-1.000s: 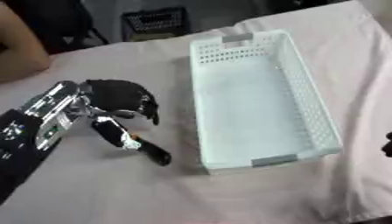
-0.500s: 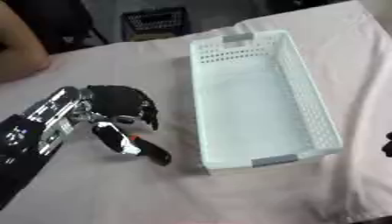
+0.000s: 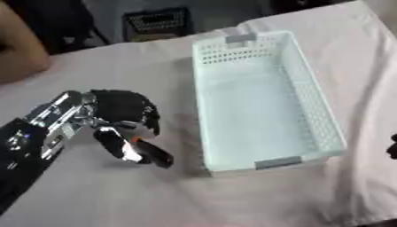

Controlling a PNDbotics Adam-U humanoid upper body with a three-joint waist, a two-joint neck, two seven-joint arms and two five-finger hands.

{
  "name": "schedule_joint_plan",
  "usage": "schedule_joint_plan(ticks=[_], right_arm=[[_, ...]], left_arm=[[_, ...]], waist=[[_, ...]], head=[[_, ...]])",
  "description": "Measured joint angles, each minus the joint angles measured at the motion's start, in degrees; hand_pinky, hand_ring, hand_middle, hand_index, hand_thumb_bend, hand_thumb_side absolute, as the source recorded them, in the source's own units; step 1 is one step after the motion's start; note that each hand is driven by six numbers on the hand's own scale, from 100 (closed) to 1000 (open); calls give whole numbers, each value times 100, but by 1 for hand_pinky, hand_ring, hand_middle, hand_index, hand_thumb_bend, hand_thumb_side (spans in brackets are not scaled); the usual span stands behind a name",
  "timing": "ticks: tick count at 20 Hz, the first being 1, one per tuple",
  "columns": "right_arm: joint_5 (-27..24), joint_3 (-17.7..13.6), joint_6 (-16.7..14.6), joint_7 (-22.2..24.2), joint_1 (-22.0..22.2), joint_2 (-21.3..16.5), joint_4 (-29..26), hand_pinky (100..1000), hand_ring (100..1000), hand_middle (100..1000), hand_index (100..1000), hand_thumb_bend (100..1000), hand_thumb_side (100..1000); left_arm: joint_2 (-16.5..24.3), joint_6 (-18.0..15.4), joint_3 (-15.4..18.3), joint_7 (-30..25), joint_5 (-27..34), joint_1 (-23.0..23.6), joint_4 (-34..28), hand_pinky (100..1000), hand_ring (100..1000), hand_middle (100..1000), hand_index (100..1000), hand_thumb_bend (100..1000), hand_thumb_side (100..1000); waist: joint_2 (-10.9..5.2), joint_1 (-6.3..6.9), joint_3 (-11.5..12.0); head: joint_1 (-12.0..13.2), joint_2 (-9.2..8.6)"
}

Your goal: Pick up objects on the table and place them in the box.

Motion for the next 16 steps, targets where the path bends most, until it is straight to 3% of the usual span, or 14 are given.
schedule_joint_plan(ticks=[16], right_arm=[[0,0,-3,3,0,1,0,369,473,594,757,100,787]], left_arm=[[-104,-131,-35,131,-283,0,33,733,759,558,719,509,779]], waist=[[15,-3,-14]], head=[[0,0]])
